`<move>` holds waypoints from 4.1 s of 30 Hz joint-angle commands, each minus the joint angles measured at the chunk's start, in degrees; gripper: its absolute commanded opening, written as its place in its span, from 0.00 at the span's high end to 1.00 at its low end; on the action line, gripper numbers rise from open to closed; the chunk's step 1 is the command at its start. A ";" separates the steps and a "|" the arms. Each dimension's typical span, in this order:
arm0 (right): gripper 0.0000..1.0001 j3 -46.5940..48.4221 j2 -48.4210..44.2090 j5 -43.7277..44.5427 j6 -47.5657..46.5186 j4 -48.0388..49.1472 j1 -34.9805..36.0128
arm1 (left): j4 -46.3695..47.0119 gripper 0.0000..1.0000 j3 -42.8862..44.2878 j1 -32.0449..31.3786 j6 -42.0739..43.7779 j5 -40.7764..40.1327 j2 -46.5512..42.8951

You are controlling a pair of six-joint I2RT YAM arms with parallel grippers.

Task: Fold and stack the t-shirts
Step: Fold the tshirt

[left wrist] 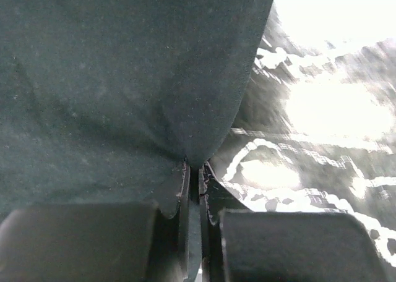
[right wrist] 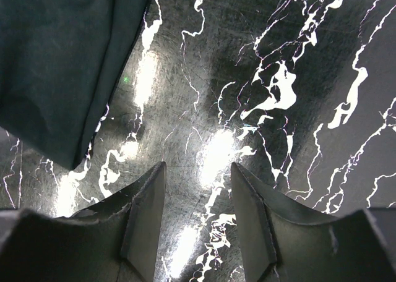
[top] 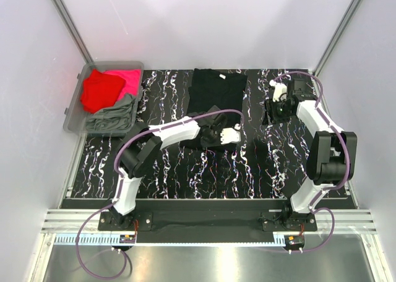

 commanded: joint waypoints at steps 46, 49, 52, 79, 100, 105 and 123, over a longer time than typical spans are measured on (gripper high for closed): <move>0.47 -1.62 -9.75 -0.87 1.93 2.68 -0.20 | -15.83 1.00 46.99 2.51 20.09 -9.30 12.40; 0.47 -1.27 -9.57 -0.95 2.11 2.77 -0.20 | -12.94 1.00 49.57 2.60 22.11 -11.32 14.87; 0.47 -1.09 -9.57 -0.87 2.20 2.68 -0.20 | -9.68 1.00 49.49 2.60 23.52 -12.81 16.27; 0.47 -4.08 -13.26 -1.13 1.76 3.12 -0.28 | -5.99 1.00 26.30 -1.00 14.14 -15.19 0.91; 0.47 -12.43 -26.27 -2.19 2.46 1.27 -0.28 | -10.56 1.00 -1.13 -23.23 -3.01 -12.91 -19.04; 0.47 -13.22 -26.54 -2.27 2.37 1.01 -0.46 | -10.91 1.00 -1.84 -24.82 -6.79 -10.45 -19.93; 0.47 -2.59 -13.45 -1.75 2.02 2.15 -0.55 | -14.95 1.00 26.44 -6.38 11.98 -10.26 -0.80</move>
